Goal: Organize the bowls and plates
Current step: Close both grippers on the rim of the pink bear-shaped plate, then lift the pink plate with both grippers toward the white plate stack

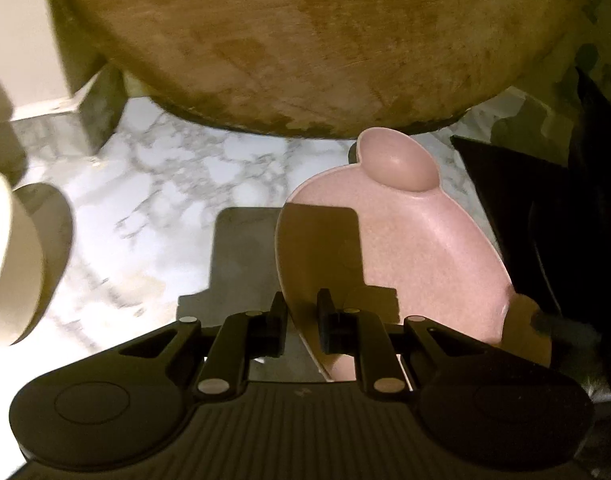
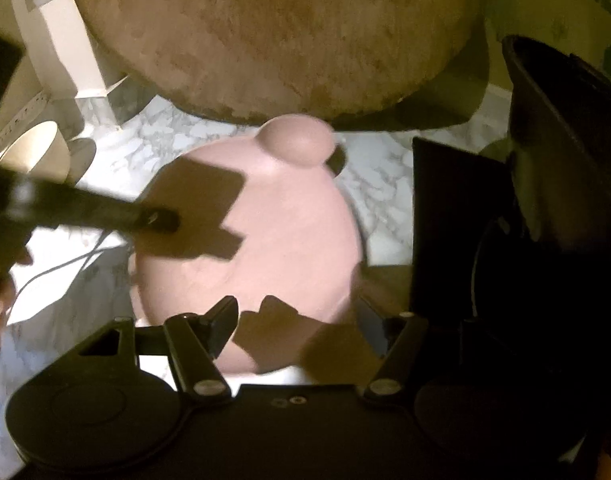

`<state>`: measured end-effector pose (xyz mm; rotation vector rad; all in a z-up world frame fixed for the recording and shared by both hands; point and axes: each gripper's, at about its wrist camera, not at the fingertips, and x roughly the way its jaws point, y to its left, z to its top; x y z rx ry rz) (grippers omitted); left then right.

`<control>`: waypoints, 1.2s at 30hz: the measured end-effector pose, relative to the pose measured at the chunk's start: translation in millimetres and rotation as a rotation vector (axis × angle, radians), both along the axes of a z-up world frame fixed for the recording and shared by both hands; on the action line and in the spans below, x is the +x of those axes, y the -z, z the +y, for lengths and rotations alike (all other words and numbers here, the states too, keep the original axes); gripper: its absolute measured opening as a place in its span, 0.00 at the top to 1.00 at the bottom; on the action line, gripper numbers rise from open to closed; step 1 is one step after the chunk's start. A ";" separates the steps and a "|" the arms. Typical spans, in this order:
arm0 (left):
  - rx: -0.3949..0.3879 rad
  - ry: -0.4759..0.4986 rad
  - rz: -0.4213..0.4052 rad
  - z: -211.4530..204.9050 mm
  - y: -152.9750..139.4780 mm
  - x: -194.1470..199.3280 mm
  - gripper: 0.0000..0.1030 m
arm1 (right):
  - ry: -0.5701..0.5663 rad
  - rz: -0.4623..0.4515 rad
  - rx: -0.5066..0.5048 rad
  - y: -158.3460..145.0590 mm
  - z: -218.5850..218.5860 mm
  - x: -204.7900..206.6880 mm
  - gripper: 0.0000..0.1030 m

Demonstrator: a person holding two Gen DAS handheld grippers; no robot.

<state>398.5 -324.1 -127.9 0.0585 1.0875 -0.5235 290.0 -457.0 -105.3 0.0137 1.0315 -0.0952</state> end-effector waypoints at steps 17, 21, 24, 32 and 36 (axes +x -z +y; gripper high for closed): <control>0.015 -0.036 0.006 61.1 -3.6 -21.4 0.87 | 0.006 0.076 0.195 24.1 10.0 39.9 0.86; 0.020 -0.042 -0.006 64.4 -9.1 -29.0 0.87 | 0.000 0.066 0.169 21.1 15.6 36.4 0.88; 0.014 -0.050 -0.010 70.0 -14.5 -36.1 0.87 | -0.003 0.057 0.167 16.1 17.0 32.5 0.90; -0.020 -0.101 -0.019 98.0 -31.3 -69.1 0.87 | -0.065 0.025 0.162 -2.3 38.0 10.7 0.90; -0.033 -0.143 -0.018 120.2 -42.9 -94.3 0.87 | -0.122 0.012 0.156 -13.3 59.7 -2.0 0.90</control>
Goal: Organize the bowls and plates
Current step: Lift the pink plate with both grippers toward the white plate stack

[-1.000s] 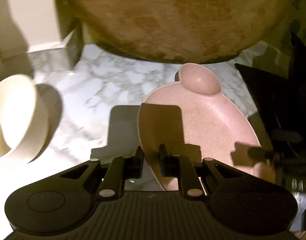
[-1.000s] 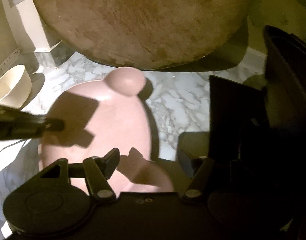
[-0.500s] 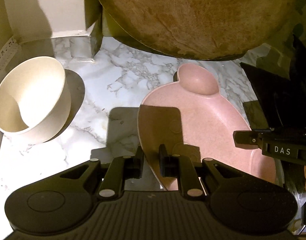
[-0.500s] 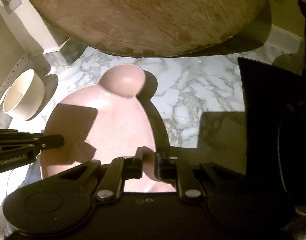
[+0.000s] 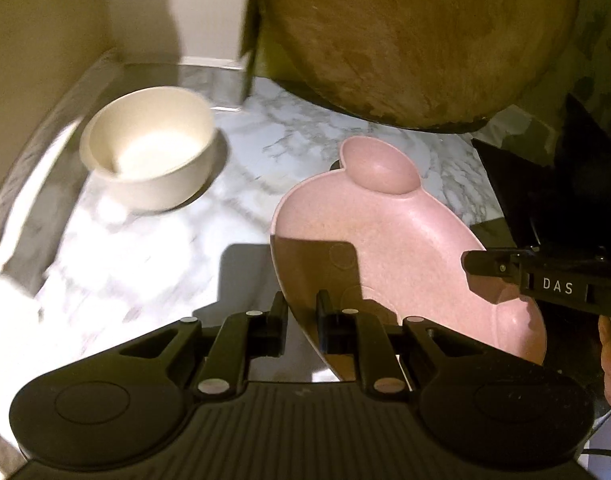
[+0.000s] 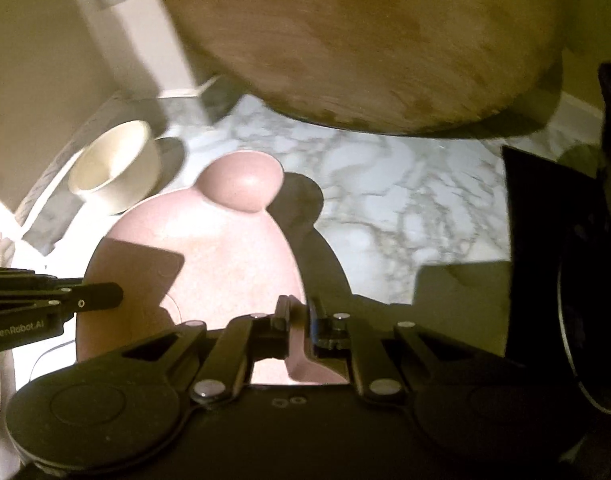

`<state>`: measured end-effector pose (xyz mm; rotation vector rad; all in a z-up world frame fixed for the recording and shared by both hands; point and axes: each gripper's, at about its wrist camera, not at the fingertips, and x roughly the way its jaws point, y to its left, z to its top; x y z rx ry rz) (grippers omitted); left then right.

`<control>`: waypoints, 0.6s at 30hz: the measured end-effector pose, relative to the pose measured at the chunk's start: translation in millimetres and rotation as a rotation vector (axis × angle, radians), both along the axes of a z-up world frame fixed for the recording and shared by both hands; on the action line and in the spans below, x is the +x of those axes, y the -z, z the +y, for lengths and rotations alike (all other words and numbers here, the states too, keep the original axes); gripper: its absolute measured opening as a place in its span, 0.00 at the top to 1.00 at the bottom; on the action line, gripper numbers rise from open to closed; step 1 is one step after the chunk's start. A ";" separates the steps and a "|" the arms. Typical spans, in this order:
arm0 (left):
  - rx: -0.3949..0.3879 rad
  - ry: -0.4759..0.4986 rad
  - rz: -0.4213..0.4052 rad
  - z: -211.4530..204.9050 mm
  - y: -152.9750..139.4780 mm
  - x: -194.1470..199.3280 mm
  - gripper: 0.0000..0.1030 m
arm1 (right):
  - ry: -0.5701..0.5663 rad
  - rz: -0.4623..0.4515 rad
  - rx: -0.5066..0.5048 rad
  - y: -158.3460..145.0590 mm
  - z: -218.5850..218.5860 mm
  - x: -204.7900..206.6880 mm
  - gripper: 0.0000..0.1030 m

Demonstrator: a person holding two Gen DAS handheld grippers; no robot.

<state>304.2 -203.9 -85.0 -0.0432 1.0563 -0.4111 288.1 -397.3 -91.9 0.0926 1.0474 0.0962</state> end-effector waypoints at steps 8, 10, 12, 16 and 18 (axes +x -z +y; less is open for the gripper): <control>-0.009 -0.112 -0.016 51.0 -24.4 -49.9 0.87 | -0.105 -0.019 0.003 -20.7 50.7 -23.0 0.90; -0.009 -0.138 -0.024 65.8 -32.0 -64.1 0.87 | -0.130 -0.029 0.007 -27.4 64.1 -31.8 0.91; -0.008 -0.164 -0.023 79.3 -38.3 -75.6 0.87 | -0.158 -0.040 0.009 -34.7 78.7 -41.0 0.91; -0.012 -0.217 -0.036 111.2 -50.5 -99.8 0.87 | -0.209 -0.057 0.014 -46.1 106.8 -56.9 0.91; -0.004 -0.243 -0.048 126.5 -57.7 -113.1 0.87 | -0.238 -0.062 0.023 -51.0 121.9 -64.8 0.91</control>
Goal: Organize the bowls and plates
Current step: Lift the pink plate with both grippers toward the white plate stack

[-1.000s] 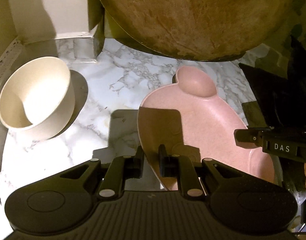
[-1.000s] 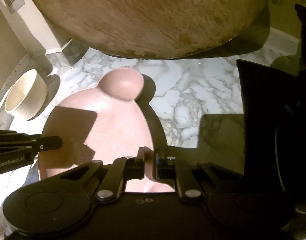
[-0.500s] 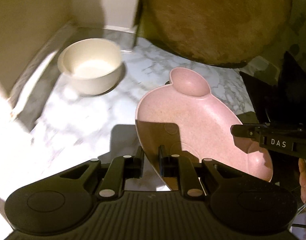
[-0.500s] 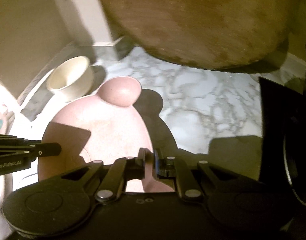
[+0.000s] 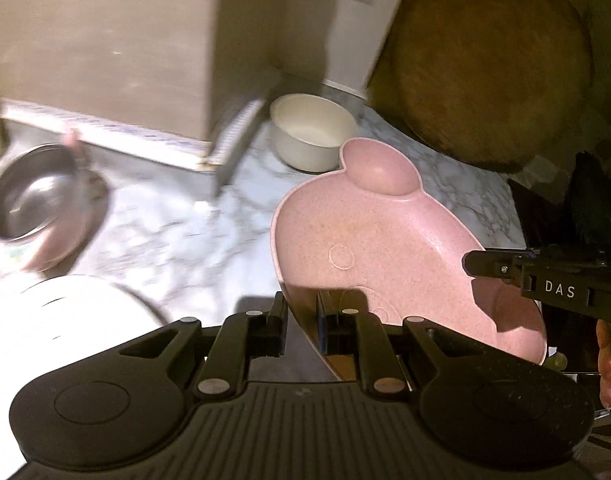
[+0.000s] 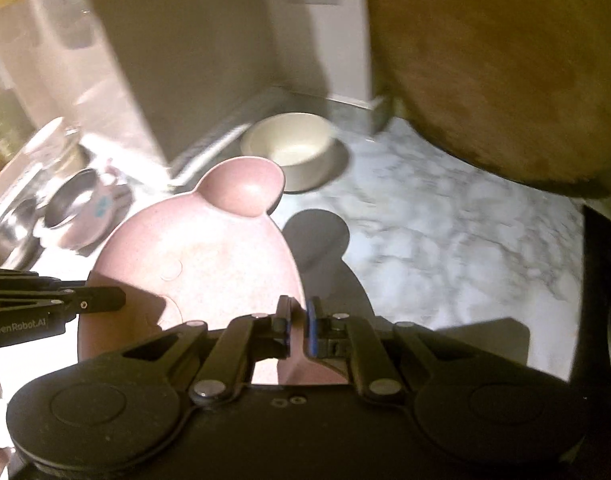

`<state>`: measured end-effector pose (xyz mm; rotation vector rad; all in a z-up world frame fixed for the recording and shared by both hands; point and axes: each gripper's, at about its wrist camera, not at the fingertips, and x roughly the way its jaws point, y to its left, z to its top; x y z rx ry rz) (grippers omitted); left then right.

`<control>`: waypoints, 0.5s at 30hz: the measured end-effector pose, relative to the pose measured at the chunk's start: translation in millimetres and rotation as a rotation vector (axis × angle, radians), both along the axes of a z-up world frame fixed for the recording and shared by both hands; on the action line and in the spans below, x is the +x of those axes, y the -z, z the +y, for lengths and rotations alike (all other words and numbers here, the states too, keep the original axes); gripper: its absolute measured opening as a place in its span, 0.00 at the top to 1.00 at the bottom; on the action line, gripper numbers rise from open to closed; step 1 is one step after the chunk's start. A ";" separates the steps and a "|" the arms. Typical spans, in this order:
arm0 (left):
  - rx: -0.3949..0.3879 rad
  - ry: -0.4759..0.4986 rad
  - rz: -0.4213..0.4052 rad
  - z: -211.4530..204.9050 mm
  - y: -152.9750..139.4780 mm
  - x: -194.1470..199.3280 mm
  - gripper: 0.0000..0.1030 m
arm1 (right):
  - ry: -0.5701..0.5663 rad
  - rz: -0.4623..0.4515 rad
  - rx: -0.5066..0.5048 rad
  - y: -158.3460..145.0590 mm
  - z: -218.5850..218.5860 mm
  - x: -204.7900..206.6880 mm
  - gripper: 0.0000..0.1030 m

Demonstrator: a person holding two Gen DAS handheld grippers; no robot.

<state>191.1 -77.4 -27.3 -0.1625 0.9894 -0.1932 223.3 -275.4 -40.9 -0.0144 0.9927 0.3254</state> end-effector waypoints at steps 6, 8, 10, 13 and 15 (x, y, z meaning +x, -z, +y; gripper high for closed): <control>0.021 -0.095 -0.005 47.6 -11.1 -34.9 0.87 | -0.114 -0.009 0.003 -7.8 53.6 -11.2 0.91; 0.027 -0.132 0.000 61.8 -10.4 -44.9 0.87 | -0.156 -0.006 0.003 -7.0 71.4 -13.0 0.91; 0.035 -0.168 0.001 75.3 -9.1 -54.6 0.87 | -0.194 -0.002 0.003 -5.5 88.5 -15.2 0.91; 0.042 -0.225 0.006 95.3 -7.0 -68.9 0.87 | -0.252 0.004 0.004 -2.8 113.1 -16.7 0.91; 0.045 -0.265 0.012 106.9 -4.7 -77.6 0.87 | -0.289 0.011 0.007 -0.4 129.1 -17.2 0.91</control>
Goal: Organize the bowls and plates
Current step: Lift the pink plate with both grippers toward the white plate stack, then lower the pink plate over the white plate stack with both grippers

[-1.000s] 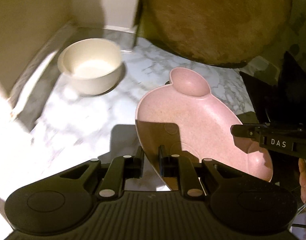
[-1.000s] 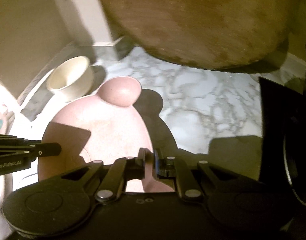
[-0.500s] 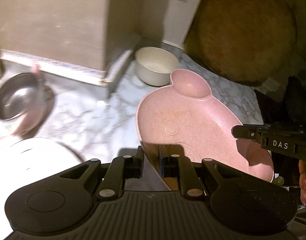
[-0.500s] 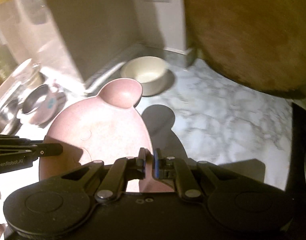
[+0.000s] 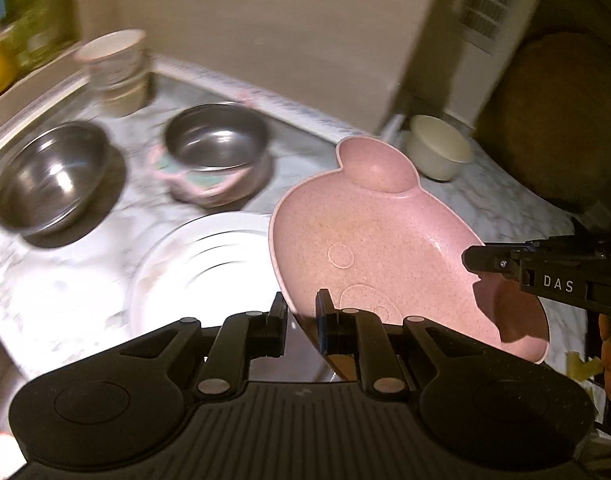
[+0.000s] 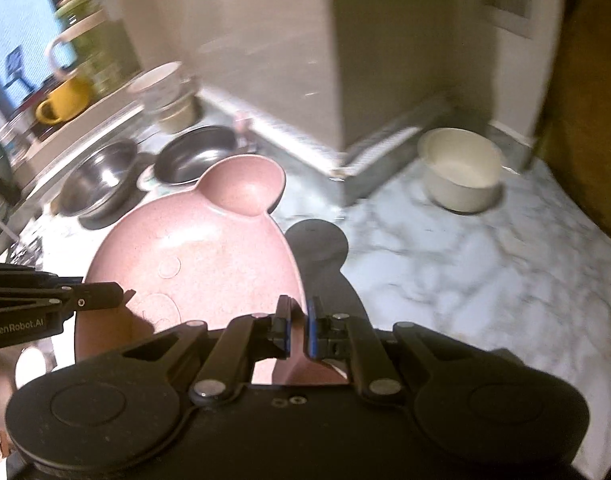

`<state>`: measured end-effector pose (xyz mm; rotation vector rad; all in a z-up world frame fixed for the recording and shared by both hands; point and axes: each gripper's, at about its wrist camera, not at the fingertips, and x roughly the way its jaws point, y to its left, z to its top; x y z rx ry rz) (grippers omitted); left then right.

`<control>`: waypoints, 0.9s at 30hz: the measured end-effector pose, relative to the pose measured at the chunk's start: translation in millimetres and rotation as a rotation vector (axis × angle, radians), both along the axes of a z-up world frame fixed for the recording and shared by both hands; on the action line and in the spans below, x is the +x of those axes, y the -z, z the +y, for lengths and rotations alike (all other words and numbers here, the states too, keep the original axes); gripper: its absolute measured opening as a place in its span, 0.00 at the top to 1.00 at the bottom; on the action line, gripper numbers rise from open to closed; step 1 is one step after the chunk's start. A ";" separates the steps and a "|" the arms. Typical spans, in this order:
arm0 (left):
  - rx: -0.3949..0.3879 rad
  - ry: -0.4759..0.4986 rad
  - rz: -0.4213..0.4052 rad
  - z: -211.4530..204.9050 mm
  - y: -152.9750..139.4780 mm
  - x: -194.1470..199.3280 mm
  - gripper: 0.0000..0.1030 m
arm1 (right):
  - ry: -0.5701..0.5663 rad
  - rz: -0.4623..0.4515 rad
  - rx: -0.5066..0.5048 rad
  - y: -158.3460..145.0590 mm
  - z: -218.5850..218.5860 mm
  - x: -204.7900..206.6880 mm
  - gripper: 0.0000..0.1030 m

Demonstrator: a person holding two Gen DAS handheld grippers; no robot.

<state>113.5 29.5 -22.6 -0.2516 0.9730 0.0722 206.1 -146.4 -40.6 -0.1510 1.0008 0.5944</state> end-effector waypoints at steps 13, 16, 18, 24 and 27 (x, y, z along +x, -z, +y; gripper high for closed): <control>0.007 -0.198 0.038 56.2 20.3 -40.6 0.87 | -0.197 0.027 -0.027 20.9 83.1 -2.7 0.91; 0.007 -0.231 0.042 62.5 24.5 -46.7 0.87 | -0.242 0.026 -0.038 24.8 96.4 -1.3 0.90; 0.000 -0.254 0.051 66.7 28.5 -50.1 0.86 | -0.268 0.024 -0.045 27.5 106.3 0.5 0.90; -0.021 -0.292 0.067 72.9 36.4 -54.9 0.86 | -0.314 0.028 -0.061 38.8 126.8 8.6 0.89; -0.030 -0.296 0.080 74.2 42.1 -52.4 0.85 | -0.345 0.030 -0.062 44.2 132.3 14.1 0.89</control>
